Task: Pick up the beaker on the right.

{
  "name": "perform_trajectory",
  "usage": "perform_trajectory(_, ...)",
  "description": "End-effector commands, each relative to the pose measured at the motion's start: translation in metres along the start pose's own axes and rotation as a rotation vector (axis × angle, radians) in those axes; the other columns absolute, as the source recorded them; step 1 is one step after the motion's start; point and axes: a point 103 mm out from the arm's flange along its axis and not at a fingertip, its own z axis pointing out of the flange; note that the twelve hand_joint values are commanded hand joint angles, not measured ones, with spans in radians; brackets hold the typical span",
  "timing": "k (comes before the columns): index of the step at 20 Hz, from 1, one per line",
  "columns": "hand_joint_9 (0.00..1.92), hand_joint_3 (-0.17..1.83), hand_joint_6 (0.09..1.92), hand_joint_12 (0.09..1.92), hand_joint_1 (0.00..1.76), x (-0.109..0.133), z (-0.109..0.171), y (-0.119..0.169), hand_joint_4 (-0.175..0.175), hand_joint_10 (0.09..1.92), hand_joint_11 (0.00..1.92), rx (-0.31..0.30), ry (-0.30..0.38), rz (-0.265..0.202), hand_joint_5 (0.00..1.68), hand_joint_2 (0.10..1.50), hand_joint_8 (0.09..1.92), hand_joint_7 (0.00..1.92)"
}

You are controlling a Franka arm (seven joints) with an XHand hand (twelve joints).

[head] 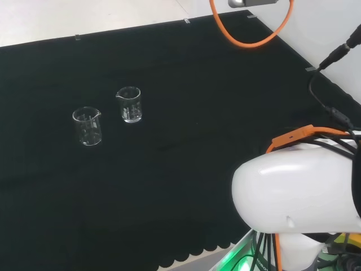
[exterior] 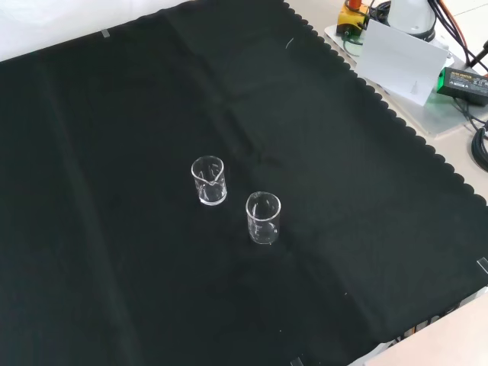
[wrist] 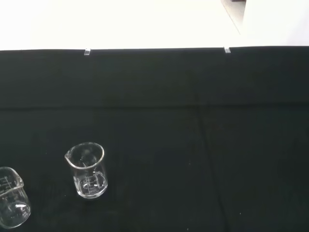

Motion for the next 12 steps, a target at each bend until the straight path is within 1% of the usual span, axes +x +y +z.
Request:
perform_trajectory(1, 0.4, 0.19, 0.09, 0.97, 0.18, 0.006, 0.019, 0.006, -0.021, 0.09, 0.0, 0.028, -0.003, 0.001, 0.3, 1.34, 0.09, 0.28)
perform_trajectory(3, 0.4, 0.17, 0.09, 0.97, 0.23, 0.009, 0.025, 0.009, -0.022, 0.09, 0.0, 0.034, 0.01, 0.002, 0.28, 1.31, 0.09, 0.28)
perform_trajectory(7, 0.39, 0.15, 0.09, 0.95, 0.31, 0.019, 0.038, 0.014, -0.024, 0.09, 0.0, 0.028, 0.031, 0.001, 0.24, 1.27, 0.09, 0.27)
perform_trajectory(10, 0.39, 0.14, 0.09, 0.95, 0.35, 0.015, 0.053, 0.02, -0.025, 0.09, 0.0, 0.023, 0.06, -0.015, 0.23, 1.24, 0.09, 0.27)
perform_trajectory(12, 0.38, 0.14, 0.09, 0.95, 0.37, 0.013, 0.069, 0.03, -0.025, 0.09, 0.0, 0.034, 0.079, -0.02, 0.23, 1.23, 0.09, 0.27)
